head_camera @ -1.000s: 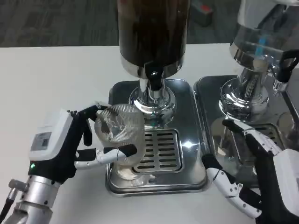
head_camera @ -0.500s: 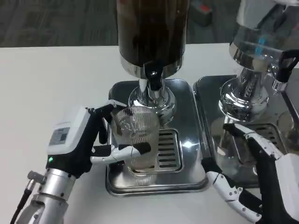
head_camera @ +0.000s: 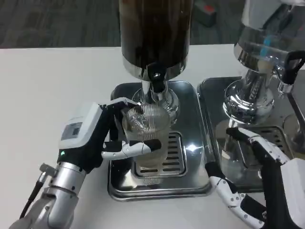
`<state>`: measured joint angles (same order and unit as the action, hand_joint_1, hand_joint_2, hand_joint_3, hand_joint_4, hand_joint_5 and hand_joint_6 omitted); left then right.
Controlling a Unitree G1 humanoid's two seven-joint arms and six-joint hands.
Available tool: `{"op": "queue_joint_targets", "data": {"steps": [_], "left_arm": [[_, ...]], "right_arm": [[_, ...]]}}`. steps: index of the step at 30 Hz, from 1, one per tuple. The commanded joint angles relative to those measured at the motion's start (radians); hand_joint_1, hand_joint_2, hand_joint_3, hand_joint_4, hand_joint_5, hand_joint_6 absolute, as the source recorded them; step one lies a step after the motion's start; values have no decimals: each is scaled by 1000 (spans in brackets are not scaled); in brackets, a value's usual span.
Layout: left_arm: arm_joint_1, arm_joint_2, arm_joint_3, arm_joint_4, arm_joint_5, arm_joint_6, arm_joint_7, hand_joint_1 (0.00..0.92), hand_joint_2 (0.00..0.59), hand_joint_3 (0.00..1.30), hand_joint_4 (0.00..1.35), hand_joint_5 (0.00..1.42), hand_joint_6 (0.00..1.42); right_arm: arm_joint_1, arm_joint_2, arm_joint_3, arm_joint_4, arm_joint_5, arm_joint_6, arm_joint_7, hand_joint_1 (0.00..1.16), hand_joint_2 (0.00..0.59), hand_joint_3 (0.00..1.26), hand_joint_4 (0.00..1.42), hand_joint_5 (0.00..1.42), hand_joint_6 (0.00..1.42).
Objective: Grasp the cup under the faucet to collect the drink, then remove the cup.
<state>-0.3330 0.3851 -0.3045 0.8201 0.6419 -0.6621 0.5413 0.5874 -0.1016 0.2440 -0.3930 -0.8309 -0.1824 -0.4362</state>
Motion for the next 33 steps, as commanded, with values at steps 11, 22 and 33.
{"op": "queue_joint_targets", "data": {"steps": [11,22,33], "left_arm": [[-17,-8,-41,25,-12,-39,-43,299,40,562,765,982,1364],[19,8,-28,-19,-12,-24,-84,209,37,351,584,807,1194],[53,24,-28,-91,10,36,-86,157,29,267,443,678,1070]], "right_arm": [[5,13,4,-11,-3,9,-2,351,233,365,342,304,338],[-1,14,7,-5,3,8,1,351,229,368,352,315,345],[-11,14,9,3,9,8,1,396,238,374,352,315,345]]}}
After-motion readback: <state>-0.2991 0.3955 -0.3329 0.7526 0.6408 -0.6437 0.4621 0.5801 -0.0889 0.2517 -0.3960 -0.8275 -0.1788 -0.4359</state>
